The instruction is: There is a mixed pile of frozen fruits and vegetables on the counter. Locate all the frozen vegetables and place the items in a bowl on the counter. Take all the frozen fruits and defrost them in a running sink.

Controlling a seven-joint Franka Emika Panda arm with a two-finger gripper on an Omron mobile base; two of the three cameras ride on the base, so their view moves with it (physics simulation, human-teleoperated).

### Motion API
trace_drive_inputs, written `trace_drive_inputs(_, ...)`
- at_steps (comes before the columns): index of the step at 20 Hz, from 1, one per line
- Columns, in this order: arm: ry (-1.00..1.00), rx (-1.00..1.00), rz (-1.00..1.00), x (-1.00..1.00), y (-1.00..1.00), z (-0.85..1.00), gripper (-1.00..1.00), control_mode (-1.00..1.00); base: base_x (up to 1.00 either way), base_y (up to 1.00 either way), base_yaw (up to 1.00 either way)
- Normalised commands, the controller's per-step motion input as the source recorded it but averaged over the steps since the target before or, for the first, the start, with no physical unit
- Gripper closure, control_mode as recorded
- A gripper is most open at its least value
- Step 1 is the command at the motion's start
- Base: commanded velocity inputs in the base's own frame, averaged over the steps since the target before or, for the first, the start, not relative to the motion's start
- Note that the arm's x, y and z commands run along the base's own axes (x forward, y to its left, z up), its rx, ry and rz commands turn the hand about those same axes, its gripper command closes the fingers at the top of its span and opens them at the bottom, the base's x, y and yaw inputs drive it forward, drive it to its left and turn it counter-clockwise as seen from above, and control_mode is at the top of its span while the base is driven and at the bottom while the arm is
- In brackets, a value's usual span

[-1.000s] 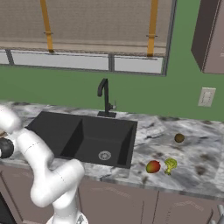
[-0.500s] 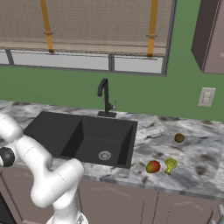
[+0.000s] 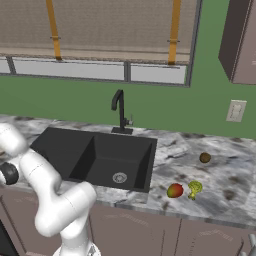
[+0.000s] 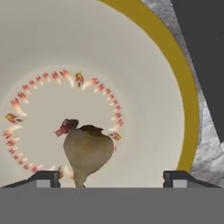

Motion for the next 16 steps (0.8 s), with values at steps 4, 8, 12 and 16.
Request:
trace_drive_inputs(4,0.03,0.00,-0.01,-0.01,0.00,0.19,-1.00,-1.00,0.00,0.00,0.00)
trace_drive_inputs(8,0.31,0.00,-0.12,-0.40,-0.33,0.65,-1.00,-1.00,0.00,0.00,0.00)
trace_drive_inputs(12,0.12,0.00,-0.39,-0.93,-0.85,0.11,-1.00,-1.00,0.00,0.00,0.00)
trace_drive_inputs(16,0.20,-0.01,-0.35,-0.52,-0.99,0.47,-1.00,-1.00,0.00,0.00,0.00)
